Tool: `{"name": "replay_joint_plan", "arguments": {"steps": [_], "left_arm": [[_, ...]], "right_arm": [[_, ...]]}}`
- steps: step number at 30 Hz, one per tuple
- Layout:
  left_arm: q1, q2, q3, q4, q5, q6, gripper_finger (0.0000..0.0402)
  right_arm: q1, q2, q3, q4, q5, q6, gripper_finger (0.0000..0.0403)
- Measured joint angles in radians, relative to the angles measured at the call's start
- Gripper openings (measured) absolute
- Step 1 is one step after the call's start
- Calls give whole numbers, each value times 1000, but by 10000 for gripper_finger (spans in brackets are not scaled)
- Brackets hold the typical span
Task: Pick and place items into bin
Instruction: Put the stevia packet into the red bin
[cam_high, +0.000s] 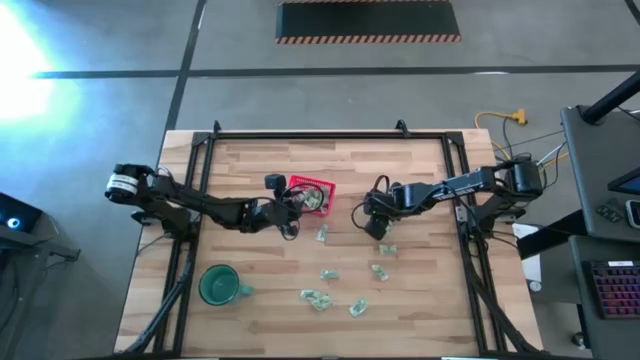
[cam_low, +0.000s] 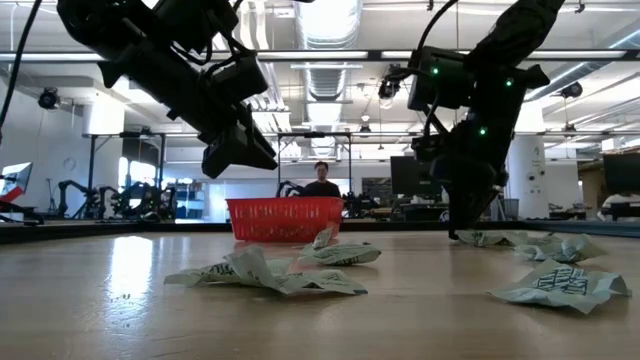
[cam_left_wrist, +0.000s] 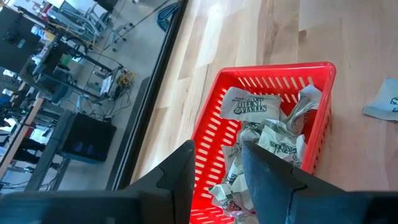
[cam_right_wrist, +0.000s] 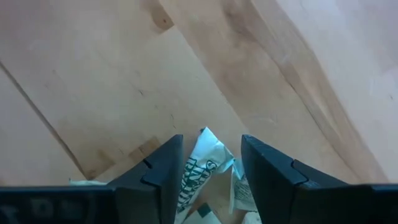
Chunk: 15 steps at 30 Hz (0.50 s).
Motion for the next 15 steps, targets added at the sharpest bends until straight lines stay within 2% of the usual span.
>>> {"name": "replay_joint_plan", "arguments": {"steps": [4, 11, 15], "left_arm": [[0, 0, 0, 0, 0, 0, 116], [0, 0, 0, 0, 0, 0, 116], [0, 0, 0, 0, 0, 0, 116]], "right_arm": [[0, 0, 0, 0, -5, -35, 112], [-3, -1, 0, 1, -41, -96, 18], [-3, -2, 8, 35, -36, -142, 14]]}}
